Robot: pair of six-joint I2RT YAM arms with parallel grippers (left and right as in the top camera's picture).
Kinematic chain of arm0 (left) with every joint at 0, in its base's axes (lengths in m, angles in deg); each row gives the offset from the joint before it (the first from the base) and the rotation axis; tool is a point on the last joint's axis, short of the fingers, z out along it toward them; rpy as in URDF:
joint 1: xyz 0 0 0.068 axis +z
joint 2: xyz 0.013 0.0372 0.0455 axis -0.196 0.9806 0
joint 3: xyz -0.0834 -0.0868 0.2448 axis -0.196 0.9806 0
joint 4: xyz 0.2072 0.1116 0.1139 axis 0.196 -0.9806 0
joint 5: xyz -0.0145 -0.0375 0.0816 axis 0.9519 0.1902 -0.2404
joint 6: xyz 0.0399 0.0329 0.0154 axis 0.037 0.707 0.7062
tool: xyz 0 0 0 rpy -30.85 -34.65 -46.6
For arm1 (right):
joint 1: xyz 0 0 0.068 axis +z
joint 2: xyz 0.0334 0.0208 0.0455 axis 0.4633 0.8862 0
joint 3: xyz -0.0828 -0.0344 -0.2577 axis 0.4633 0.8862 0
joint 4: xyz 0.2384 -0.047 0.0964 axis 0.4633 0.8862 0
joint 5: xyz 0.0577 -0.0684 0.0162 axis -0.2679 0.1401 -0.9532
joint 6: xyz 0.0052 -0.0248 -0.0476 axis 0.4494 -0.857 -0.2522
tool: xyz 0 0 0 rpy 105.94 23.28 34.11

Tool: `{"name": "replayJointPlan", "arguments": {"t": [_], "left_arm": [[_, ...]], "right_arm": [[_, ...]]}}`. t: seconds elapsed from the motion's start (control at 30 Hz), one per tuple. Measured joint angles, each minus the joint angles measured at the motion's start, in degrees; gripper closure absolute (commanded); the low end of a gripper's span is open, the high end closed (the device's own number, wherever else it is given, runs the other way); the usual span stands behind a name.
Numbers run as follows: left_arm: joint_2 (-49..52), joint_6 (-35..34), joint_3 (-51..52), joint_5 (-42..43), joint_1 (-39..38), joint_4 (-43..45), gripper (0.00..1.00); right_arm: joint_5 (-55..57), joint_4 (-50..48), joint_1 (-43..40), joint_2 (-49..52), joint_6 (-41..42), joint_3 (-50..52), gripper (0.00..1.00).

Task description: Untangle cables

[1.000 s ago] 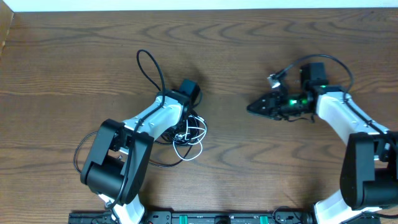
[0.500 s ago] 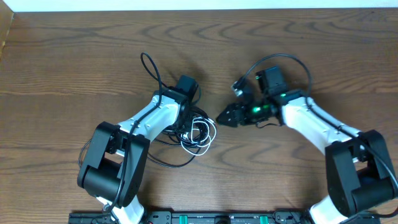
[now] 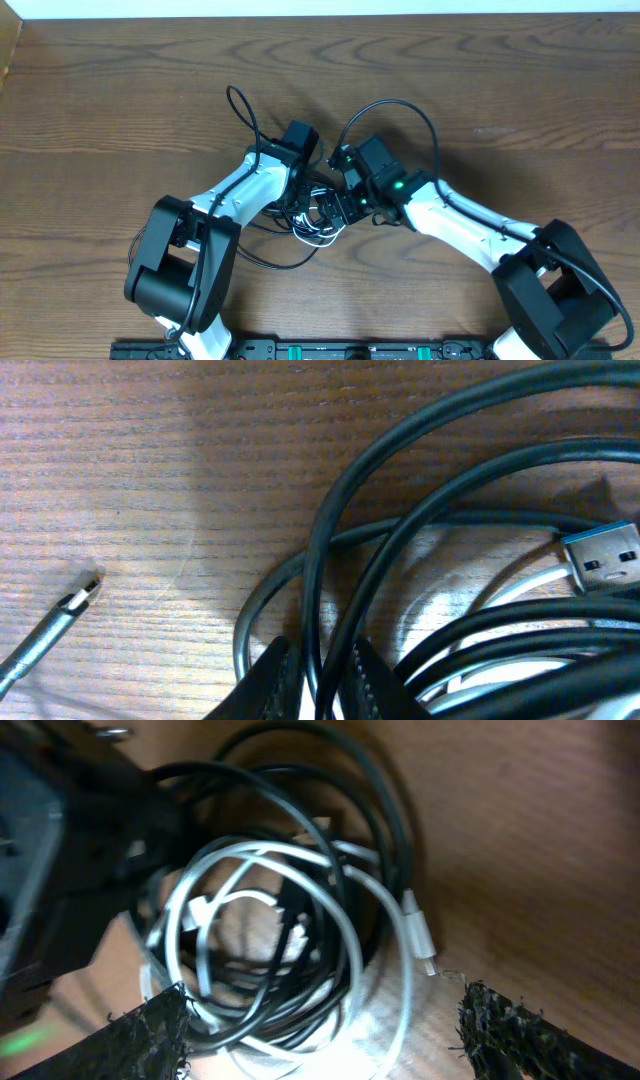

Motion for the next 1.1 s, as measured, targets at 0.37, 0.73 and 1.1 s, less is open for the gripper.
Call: {"name": "replayJointPlan", "arguments": {"t": [0.37,0.73,1.1], "left_arm": [[0.00,0.00,-0.02,0.57,0.00,0.02,0.80],[0.00,0.00,-0.02,0.59,0.00,0.07,0.80],[0.00,0.00,-0.02,0.61,0.00,0.13,0.80]], "right_arm": [[12.07,0.52,1.84,0.00,1.60,0.00,0.31],[17.75,2.95,1.88,0.02,6.58,0.00,0.30],[17.16,3.56,1.88,2.91,11.82,0.00,0.31]]}}
